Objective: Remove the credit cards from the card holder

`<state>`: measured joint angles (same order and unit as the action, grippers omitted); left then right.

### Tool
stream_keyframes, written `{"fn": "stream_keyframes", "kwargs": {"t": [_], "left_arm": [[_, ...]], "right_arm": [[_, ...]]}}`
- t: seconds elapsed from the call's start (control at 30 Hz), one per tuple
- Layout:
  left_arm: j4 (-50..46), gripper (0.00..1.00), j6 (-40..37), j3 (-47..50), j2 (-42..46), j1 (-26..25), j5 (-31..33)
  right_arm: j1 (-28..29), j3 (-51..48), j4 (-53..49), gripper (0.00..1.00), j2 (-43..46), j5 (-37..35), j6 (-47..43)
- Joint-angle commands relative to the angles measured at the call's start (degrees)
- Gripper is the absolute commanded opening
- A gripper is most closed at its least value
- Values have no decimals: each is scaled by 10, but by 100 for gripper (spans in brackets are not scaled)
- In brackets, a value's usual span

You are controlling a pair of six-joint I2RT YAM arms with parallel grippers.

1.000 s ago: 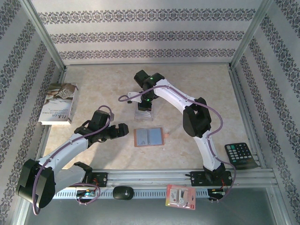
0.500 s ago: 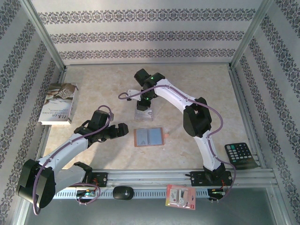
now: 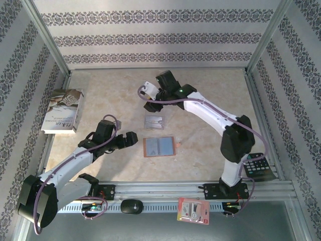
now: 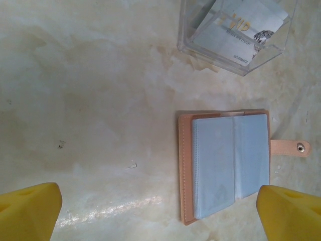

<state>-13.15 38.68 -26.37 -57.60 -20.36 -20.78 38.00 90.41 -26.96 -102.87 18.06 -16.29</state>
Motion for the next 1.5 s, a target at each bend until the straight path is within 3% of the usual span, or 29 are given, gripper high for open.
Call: {"fn": "stream_keyframes", "kwargs": {"t": [0.0, 0.1, 0.23, 0.43, 0.6, 1.2, 1.33, 1.47], "left_arm": [[37, 100, 20, 15, 19, 8, 3], [43, 100, 26, 32, 37, 8, 8], [52, 100, 27, 50, 51, 8, 8], [82, 100, 32, 72, 40, 8, -4], [93, 100, 36, 85, 33, 8, -5], [116, 100, 33, 88, 5, 8, -13], [120, 99, 32, 85, 0, 8, -19], [127, 99, 33, 87, -2, 7, -26]], "right_arm": [[25, -91, 105, 37, 43, -84, 175], [51, -166, 98, 39, 83, -140, 254], [95, -217, 31, 39, 100, -194, 285], [163, -252, -5, 38, 65, -197, 306], [205, -225, -19, 38, 4, -213, 294], [232, -201, -25, 42, -75, -220, 275], [233, -211, -16, 34, -84, -212, 277], [229, -220, 3, 17, -81, -198, 281]]}}
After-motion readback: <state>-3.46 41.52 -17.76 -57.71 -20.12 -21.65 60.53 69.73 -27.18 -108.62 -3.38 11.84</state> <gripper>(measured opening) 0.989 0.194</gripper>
